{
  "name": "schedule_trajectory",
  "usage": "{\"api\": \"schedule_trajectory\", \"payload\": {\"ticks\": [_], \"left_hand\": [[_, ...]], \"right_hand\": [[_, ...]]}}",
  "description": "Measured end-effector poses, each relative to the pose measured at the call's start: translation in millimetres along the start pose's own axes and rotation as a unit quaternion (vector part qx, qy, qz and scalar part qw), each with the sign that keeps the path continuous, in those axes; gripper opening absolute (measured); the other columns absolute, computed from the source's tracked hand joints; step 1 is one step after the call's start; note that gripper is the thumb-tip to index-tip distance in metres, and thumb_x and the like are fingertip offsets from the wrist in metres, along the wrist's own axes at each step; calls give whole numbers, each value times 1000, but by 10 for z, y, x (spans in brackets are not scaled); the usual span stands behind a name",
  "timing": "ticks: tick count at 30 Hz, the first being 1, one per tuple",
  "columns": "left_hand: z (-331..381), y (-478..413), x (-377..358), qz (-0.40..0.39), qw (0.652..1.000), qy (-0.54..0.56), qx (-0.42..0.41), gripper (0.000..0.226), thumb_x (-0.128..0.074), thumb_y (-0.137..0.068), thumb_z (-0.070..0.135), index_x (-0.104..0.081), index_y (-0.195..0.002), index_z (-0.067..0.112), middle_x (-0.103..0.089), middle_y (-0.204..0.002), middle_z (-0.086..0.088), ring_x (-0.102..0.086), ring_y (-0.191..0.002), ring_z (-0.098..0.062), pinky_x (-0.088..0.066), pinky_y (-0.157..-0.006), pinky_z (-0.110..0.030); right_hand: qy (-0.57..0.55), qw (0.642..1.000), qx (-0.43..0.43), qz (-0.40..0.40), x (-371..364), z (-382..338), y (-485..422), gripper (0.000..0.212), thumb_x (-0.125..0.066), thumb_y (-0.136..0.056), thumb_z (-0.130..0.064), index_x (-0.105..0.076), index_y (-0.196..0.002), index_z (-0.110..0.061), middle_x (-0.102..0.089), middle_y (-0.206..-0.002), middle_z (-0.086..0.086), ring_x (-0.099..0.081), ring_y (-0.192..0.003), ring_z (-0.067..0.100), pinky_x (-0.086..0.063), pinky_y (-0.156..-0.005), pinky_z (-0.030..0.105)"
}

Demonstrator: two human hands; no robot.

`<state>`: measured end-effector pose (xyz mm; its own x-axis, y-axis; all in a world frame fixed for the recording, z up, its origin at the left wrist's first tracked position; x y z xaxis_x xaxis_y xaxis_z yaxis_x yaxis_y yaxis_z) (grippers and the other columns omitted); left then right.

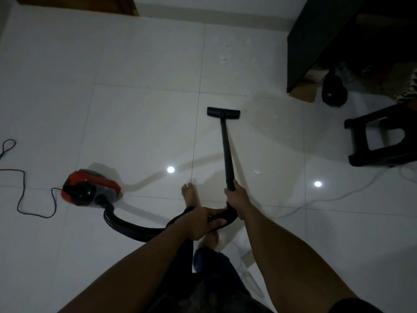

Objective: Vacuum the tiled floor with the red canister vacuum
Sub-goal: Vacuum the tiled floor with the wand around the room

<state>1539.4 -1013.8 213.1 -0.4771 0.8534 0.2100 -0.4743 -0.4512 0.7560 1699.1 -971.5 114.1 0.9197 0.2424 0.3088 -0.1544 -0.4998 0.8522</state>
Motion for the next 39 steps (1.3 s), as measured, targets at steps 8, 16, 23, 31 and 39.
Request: {"api": "schedule_trajectory", "payload": {"ticks": [8, 16, 23, 31, 39], "left_hand": [[405, -489, 1287, 3, 999, -31, 30, 73, -46, -106, 41, -14, -159, 3, -36, -149, -33, -31, -142, -46, -20, -119, -48], [480, -1029, 2461, 9, 999, 18, -26, 60, -39, -94, 71, -44, -148, 44, -70, -113, 5, -65, -97, -12, -48, -99, -38], [653, -1472, 3365, 29, 999, 19, -22, 52, -45, -103, 51, -39, -153, 35, -69, -121, -10, -61, -100, -11, -39, -84, -18], [957, -2247, 4440, 49, 998, 21, -11, 50, -46, -103, 50, -45, -149, 31, -69, -96, -4, -58, -72, -4, -45, -70, -18], [1218, -2915, 5380, 74, 997, 32, 20, 51, -45, -104, 47, -43, -151, 26, -61, -81, 4, -51, -63, -2, -39, -63, -18]], "right_hand": [[5, 1000, -5, 8, 259, -1163, -643, 64, -55, -97, -31, -30, -156, -37, -65, -121, 10, -65, -98, 33, -57, -92, 51], [-9, 1000, 1, 9, 405, -2411, -1201, 66, -55, -99, -29, -26, -157, -35, -65, -124, 10, -65, -106, 34, -57, -91, 47], [25, 999, 10, 17, 498, -3311, -1750, 63, -51, -101, -34, -25, -158, -34, -59, -137, 10, -61, -117, 33, -52, -100, 47], [-6, 1000, -7, 8, 886, -4442, -2517, 64, -51, -102, -33, -21, -159, -36, -60, -134, 10, -62, -105, 26, -52, -82, 34], [-3, 1000, -5, 3, 1187, -5443, -3246, 63, -50, -104, -31, -21, -160, -34, -56, -139, 9, -57, -98, 21, -51, -84, 33]]}}
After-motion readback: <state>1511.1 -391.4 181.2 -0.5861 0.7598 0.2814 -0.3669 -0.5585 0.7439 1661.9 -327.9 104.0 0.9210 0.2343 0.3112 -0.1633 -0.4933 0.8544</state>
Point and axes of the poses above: each hand's wrist, its own y-axis away from the middle knuckle, its own x-axis out of the back of the hand, z = x × y, the point moved 2 cm from there along -y, towards the middle knuckle
